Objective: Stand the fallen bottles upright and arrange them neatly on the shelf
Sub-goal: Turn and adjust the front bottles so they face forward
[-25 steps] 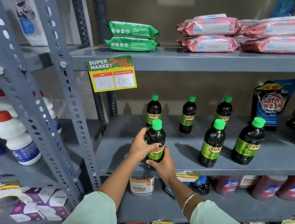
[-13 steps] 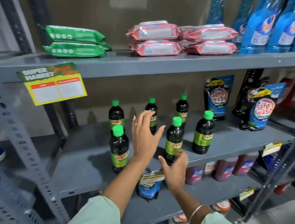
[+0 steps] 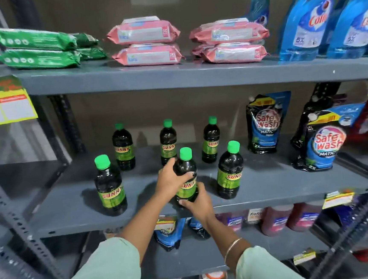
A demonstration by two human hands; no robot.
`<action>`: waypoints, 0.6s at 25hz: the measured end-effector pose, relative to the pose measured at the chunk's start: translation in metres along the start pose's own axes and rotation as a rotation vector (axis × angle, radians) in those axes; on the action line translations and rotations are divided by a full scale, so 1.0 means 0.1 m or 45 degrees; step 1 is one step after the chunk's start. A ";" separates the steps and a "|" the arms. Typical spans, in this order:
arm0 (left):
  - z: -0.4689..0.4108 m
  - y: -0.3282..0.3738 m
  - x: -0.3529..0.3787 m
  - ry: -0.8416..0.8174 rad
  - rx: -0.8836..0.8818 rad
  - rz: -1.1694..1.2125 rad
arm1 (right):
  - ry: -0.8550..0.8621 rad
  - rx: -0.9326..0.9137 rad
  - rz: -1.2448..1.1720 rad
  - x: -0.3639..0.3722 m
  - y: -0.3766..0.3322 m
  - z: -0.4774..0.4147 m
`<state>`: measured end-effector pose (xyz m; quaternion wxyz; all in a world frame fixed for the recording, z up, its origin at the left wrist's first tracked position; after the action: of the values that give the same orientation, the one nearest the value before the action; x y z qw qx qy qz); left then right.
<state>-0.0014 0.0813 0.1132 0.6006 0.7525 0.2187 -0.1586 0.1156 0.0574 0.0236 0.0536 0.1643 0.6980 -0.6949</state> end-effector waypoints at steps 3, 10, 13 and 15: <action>0.03 -0.04 -0.10 0.054 -0.041 0.010 | -0.086 -0.028 -0.064 0.09 -0.03 -0.01; 0.06 -0.17 -0.28 0.070 -0.072 -0.011 | -0.135 -0.054 -0.027 0.27 -0.07 -0.02; 0.05 -0.16 -0.27 0.045 -0.052 -0.016 | -0.138 -0.049 -0.022 0.27 -0.06 -0.02; 0.04 -0.16 -0.26 0.049 -0.034 -0.025 | -0.150 -0.056 -0.019 0.26 -0.09 -0.02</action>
<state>-0.0323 0.0768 0.1120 0.6047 0.7452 0.2397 -0.1468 0.0885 0.0636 0.0240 0.0931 0.1165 0.7100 -0.6883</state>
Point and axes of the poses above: each hand's wrist, its own z-axis away from the middle knuckle, its own x-axis out of the palm, y = z × x, the point moved 7 cm from there along -z, towards the middle knuckle, and after that the axes turned 4 degrees about -z, right-handed, at the moved point
